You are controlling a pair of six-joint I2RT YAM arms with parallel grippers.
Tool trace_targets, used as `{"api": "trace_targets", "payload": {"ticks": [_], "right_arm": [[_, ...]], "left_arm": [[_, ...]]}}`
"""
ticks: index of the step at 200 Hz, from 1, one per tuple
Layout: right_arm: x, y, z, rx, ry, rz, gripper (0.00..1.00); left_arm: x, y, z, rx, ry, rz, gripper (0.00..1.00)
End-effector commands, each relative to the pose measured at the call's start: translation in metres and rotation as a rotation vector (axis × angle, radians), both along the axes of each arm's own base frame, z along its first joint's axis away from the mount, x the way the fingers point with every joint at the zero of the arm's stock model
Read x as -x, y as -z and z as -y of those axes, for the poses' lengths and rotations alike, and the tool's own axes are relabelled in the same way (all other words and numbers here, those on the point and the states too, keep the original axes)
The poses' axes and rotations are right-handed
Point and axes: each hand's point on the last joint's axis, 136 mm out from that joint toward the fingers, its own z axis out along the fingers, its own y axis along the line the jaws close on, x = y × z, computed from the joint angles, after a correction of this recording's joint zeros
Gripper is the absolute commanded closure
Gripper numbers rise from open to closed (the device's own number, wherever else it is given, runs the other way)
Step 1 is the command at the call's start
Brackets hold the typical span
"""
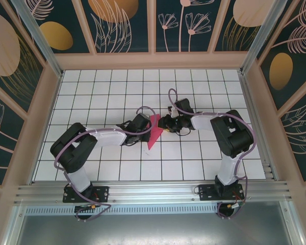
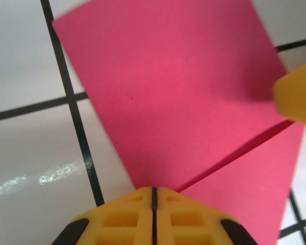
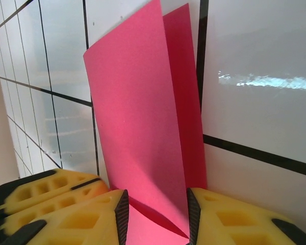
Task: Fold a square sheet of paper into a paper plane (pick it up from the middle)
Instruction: Fourth fold the wing at the center of the table.
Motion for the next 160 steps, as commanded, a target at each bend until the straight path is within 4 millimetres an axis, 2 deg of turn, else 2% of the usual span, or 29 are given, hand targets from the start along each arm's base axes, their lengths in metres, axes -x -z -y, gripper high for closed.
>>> {"api": "trace_targets", "payload": {"ticks": [1, 60, 102, 133, 137, 160], "right_arm": [[0.002, -0.006, -0.01, -0.034, -0.047, 0.03, 0.63], [0.001, -0.003, -0.013, -0.04, -0.06, 0.021, 0.67], [0.001, 0.0, -0.016, -0.033, -0.071, 0.013, 0.78], [0.002, -0.002, -0.015, -0.022, -0.054, 0.009, 0.9], [0.002, -0.003, -0.015, -0.021, -0.049, 0.01, 0.91], [0.002, -0.01, -0.015, -0.018, -0.01, 0.013, 0.95]], "left_arm": [[0.003, 0.012, -0.007, -0.036, -0.013, -0.018, 0.91], [0.004, 0.011, -0.007, -0.024, -0.015, -0.018, 0.91], [0.002, 0.004, -0.006, -0.011, -0.018, -0.003, 0.91], [-0.002, -0.012, -0.004, 0.018, -0.034, 0.023, 0.86], [-0.003, -0.024, -0.002, 0.042, -0.035, 0.045, 0.85], [-0.003, -0.047, -0.001, 0.094, -0.039, 0.078, 0.73]]}}
